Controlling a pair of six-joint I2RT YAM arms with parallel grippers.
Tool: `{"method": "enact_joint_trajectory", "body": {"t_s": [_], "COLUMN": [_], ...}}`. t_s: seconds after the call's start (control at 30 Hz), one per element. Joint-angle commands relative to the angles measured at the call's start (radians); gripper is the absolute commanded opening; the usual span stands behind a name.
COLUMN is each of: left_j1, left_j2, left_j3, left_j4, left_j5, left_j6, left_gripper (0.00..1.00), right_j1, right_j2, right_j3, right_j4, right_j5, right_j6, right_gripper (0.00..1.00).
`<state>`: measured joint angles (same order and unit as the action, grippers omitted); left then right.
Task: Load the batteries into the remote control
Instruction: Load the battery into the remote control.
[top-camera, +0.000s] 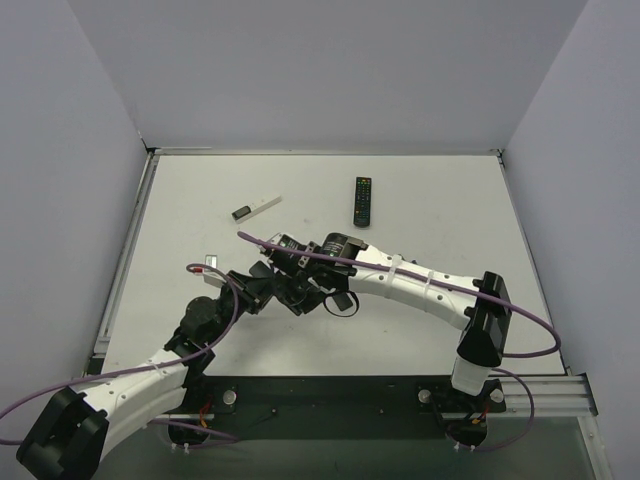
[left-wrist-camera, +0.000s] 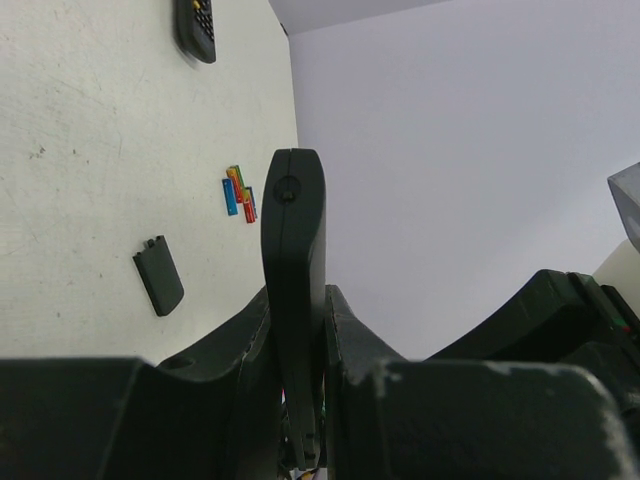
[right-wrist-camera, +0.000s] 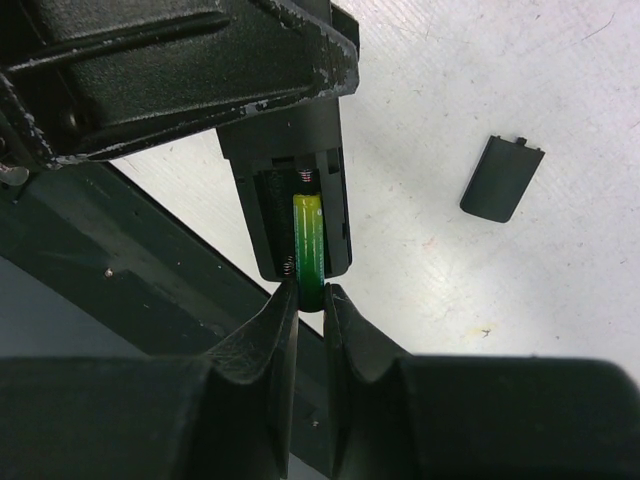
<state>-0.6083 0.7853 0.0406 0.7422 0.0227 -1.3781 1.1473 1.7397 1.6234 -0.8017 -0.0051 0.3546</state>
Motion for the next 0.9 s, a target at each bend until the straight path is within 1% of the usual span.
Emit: {"method": "enact_joint_trajectory", "body": {"t_s": [0.0,0.3,0.33,0.43,0.67,0.87], "left_j1": [-0.01,-0.019,-0.021,-0.024,-0.028,-0.034], "left_j2": [-0.027,-0.041,-0.041,-0.044,-0.054,-0.054], "left_j3": [0.007,0.016,0.016,0.015,0.008,0.015], "left_j4": [-0.047,-0.089,-0.09,-0.092,-0.093,-0.096], "left_j5": [-0.015,-0.015,-0.036,-0.043,-0.052,-0.049], "left_j6": [0.021,0.019,0.016,0.005,-0.033,-0.032], "left_gripper": [0.0,0.0,0.0,0.0,0.0,0.0], "right_j1": [-0.014,-0.012,-0.011,-0.006,0.0,0.003], "right_j2": [0.012,0.037,0.038,0.043,0.031,0.015], "right_j3": [0.023,0.021,0.021,0.015,-0.017,-0.04], "right_j4": [-0.053,-0.05,-0.05,-0.044,-0.008,0.028], "right_j5": [0.025,0.014,0.014,0.013,0.016,0.017], "right_j6": [0.014,0.018,0.02,0.018,0.017,0.004], "right_gripper": [0.0,0.0,0.0,0.0,0.0,0.0]}}
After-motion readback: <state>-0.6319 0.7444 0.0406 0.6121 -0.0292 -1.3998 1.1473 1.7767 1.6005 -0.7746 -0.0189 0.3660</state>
